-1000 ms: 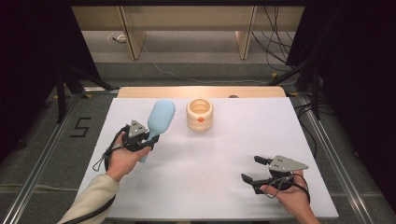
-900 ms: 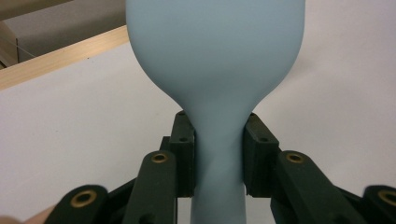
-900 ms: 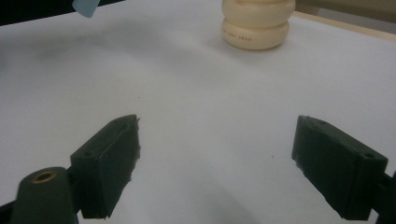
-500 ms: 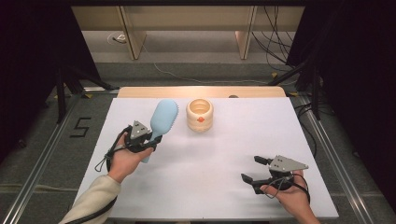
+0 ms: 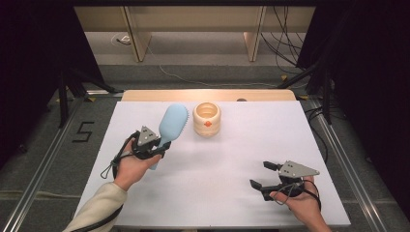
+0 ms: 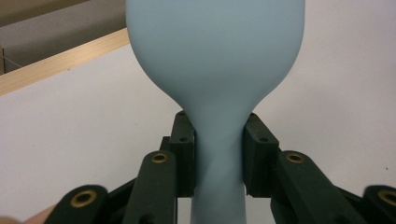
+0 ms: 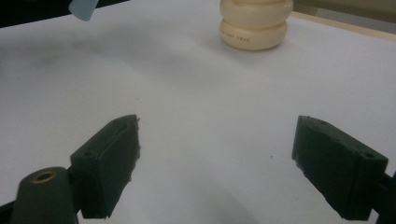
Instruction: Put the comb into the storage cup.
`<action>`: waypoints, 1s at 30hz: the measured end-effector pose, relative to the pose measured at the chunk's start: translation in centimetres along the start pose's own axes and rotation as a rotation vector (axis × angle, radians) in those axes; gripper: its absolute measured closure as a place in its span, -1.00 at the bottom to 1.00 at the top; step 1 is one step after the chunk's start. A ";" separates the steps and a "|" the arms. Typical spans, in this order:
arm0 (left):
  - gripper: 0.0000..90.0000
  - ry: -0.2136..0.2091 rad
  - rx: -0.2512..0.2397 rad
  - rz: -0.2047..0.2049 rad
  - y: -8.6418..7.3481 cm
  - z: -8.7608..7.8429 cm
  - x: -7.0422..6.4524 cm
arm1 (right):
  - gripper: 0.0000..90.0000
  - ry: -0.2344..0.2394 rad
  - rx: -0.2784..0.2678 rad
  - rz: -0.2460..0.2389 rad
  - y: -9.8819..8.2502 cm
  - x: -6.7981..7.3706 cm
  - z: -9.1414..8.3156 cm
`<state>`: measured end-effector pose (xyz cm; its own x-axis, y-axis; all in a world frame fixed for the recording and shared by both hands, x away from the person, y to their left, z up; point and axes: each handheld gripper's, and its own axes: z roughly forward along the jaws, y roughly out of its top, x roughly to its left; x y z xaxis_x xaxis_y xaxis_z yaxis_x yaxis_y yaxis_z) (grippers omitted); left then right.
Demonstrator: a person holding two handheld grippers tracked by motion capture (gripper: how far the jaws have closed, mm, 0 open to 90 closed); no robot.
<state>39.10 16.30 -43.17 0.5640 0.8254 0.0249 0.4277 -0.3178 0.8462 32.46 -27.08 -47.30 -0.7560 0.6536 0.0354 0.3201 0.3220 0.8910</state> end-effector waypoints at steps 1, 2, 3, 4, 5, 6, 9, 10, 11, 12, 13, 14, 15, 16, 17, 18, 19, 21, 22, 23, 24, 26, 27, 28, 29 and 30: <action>0.54 -0.001 0.000 0.000 0.0 0.0 0.0 | -0.64 0.000 0.000 0.000 0.0 0.0 0.0; 0.54 -0.002 -0.001 0.001 0.0 0.0 -0.1 | -0.64 -0.001 0.000 0.000 0.0 0.0 0.0; 0.54 -0.003 -0.001 0.001 0.0 0.0 -0.1 | -0.64 -0.001 0.000 0.001 0.0 0.0 0.0; 0.54 -0.004 -0.001 0.002 0.0 0.0 -0.1 | -0.64 -0.001 0.000 0.001 0.0 0.0 0.0; 0.54 -0.005 -0.002 0.002 0.0 0.0 -0.2 | -0.64 -0.001 -0.001 0.001 0.0 0.0 0.0; 0.54 -0.006 -0.002 0.003 0.1 0.0 -0.2 | -0.64 -0.002 -0.001 0.001 0.0 0.0 0.0; 0.54 -0.010 -0.005 0.004 0.1 0.0 -0.3 | -0.64 -0.003 0.000 0.001 0.0 0.0 0.0; 0.54 -0.011 -0.005 0.003 0.1 0.0 -0.4 | -0.64 -0.003 0.000 0.002 0.0 0.0 0.0; 0.54 -0.012 -0.006 0.004 0.1 0.0 -0.4 | -0.64 -0.004 0.000 0.001 0.0 0.0 0.0; 0.54 -0.014 -0.007 0.006 0.1 0.0 -0.5 | -0.64 -0.005 0.000 0.002 0.0 0.0 0.0; 0.54 -0.016 -0.004 0.011 0.1 0.0 -0.5 | -0.64 -0.005 0.000 0.003 0.0 0.0 0.0; 0.54 -0.017 -0.007 0.010 0.2 0.1 -0.6 | -0.64 -0.006 0.000 0.003 0.0 0.0 0.0; 0.54 -0.020 -0.006 0.010 0.2 0.1 -0.7 | -0.64 -0.007 0.000 0.004 0.0 0.0 0.0; 0.54 -0.021 -0.007 0.012 0.2 0.1 -0.8 | -0.64 -0.007 -0.001 0.004 0.0 0.0 0.0; 0.54 -0.022 -0.008 0.013 0.3 0.1 -0.9 | -0.65 -0.007 -0.001 0.003 0.0 -0.1 0.0; 0.54 -0.026 -0.008 0.014 0.3 0.1 -0.9 | -0.64 -0.007 -0.001 0.003 0.0 -0.1 0.0; 0.54 -0.027 -0.010 0.016 0.3 0.1 -1.0 | -0.64 -0.007 0.000 0.003 0.0 -0.1 0.0; 0.54 -0.029 -0.009 0.019 0.3 0.1 -1.2 | -0.64 -0.007 0.000 0.003 0.0 -0.1 0.0; 0.54 -0.032 -0.012 0.019 0.4 0.1 -1.3 | -0.64 -0.007 -0.001 0.003 0.0 0.0 0.0; 0.54 -0.032 -0.012 0.020 0.4 0.1 -1.3 | -0.64 -0.007 -0.001 0.003 0.0 0.0 0.0; 0.54 -0.034 -0.015 0.018 0.4 0.2 -1.4 | -0.64 -0.008 -0.001 0.003 0.0 -0.1 0.0; 0.54 -0.035 -0.015 0.021 0.4 0.2 -1.5 | -0.64 -0.008 -0.001 0.003 0.0 -0.1 0.0; 0.54 -0.037 -0.016 0.020 0.4 0.2 -1.5 | -0.64 -0.008 -0.001 0.003 0.0 -0.1 0.0; 0.54 -0.038 -0.017 0.022 0.5 0.2 -1.6 | -0.64 -0.008 -0.001 0.003 0.0 -0.1 0.0; 0.54 -0.039 -0.017 0.024 0.5 0.2 -1.6 | -0.64 -0.008 -0.001 0.003 0.0 -0.1 0.0; 0.54 -0.041 -0.018 0.024 0.5 0.2 -1.7 | -0.64 -0.008 -0.001 0.003 0.0 -0.1 0.0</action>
<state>38.49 14.67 -42.92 0.6024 0.7979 0.0237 0.4014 -0.3285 0.8550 32.52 -27.12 -47.33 -0.7504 0.6601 0.0340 0.3213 0.3193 0.8915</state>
